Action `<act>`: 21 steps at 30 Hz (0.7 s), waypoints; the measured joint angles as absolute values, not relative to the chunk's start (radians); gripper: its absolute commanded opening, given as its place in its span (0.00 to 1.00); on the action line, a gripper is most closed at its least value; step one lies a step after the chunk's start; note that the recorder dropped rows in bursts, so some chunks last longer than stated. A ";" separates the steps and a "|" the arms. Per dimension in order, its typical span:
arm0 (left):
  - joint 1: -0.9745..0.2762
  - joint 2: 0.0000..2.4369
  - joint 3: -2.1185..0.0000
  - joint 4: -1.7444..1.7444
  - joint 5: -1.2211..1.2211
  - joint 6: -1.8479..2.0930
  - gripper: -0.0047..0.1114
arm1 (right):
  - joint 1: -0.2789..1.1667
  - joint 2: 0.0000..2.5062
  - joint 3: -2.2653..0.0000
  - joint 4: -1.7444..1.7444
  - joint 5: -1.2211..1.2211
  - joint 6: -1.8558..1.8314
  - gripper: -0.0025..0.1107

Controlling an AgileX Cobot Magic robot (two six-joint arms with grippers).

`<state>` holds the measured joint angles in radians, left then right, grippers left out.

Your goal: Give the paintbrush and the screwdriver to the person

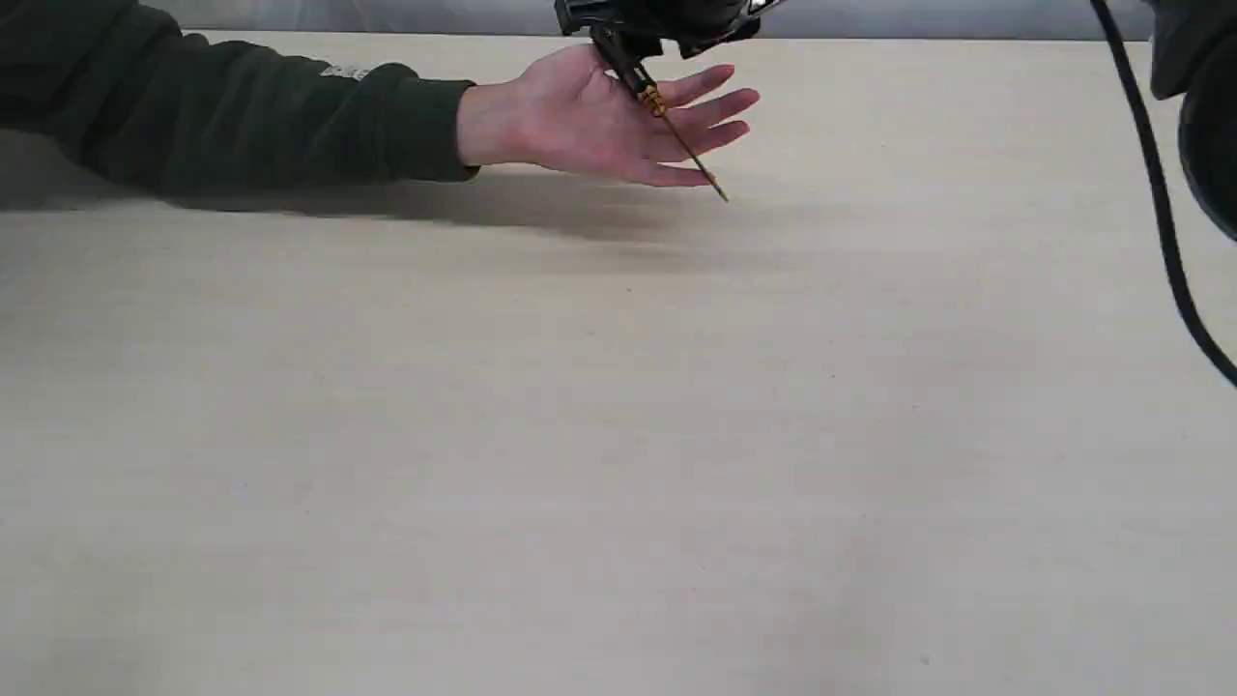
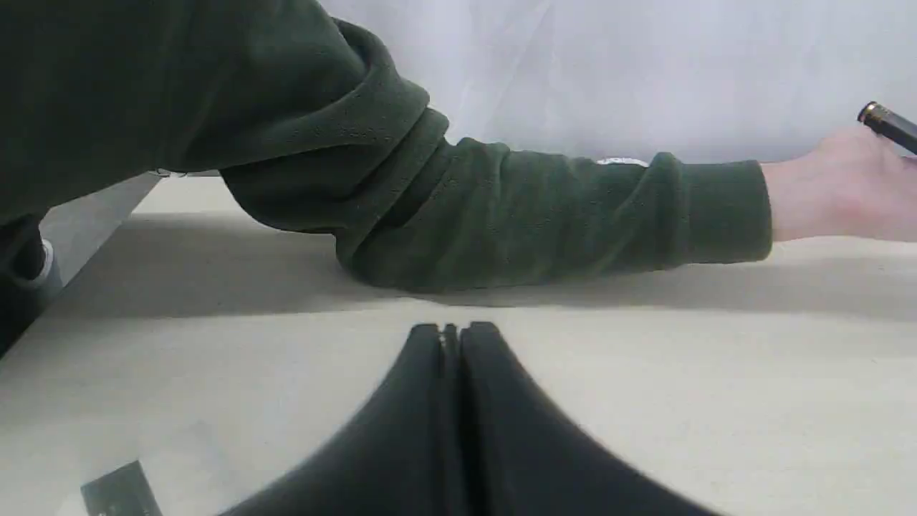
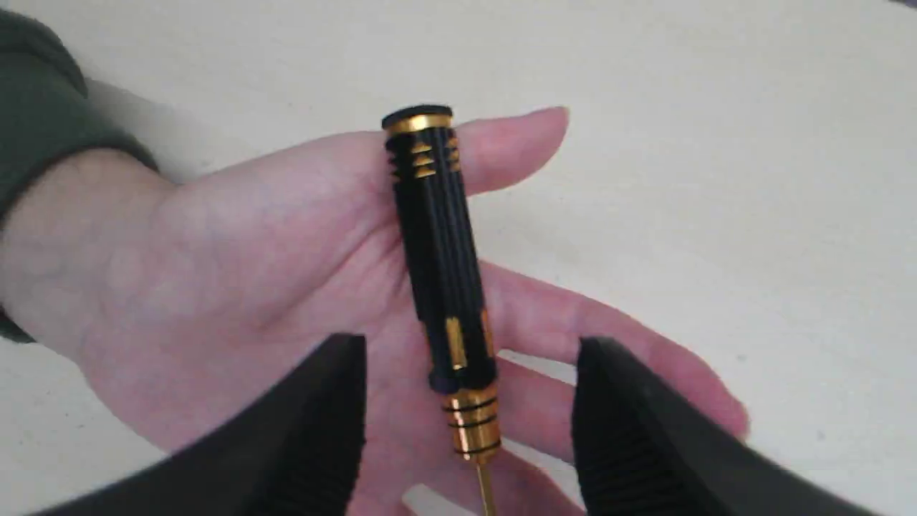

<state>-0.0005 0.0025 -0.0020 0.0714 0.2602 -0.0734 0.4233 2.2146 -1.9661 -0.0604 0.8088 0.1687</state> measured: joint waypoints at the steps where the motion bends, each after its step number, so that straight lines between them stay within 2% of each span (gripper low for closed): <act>1: 0.000 0.002 -0.002 0.071 0.260 -0.073 0.04 | 0.423 2.205 -1.966 -0.065 0.811 0.169 0.44; 8: 0.000 0.002 -0.002 0.071 0.260 -0.073 0.04 | 0.415 2.108 -1.964 -0.075 0.865 0.142 0.44; 10: 0.000 0.002 -0.002 0.071 0.260 -0.073 0.04 | 0.413 2.079 -1.941 -0.079 0.888 0.125 0.41; 21: 0.000 0.002 -0.002 0.071 0.260 -0.073 0.04 | 0.413 1.819 -1.609 -0.069 0.860 0.095 0.09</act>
<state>-0.0005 0.0025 -0.0020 0.0714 0.2602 -0.0734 0.4130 1.8186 -1.6093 -0.0692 0.8604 0.0948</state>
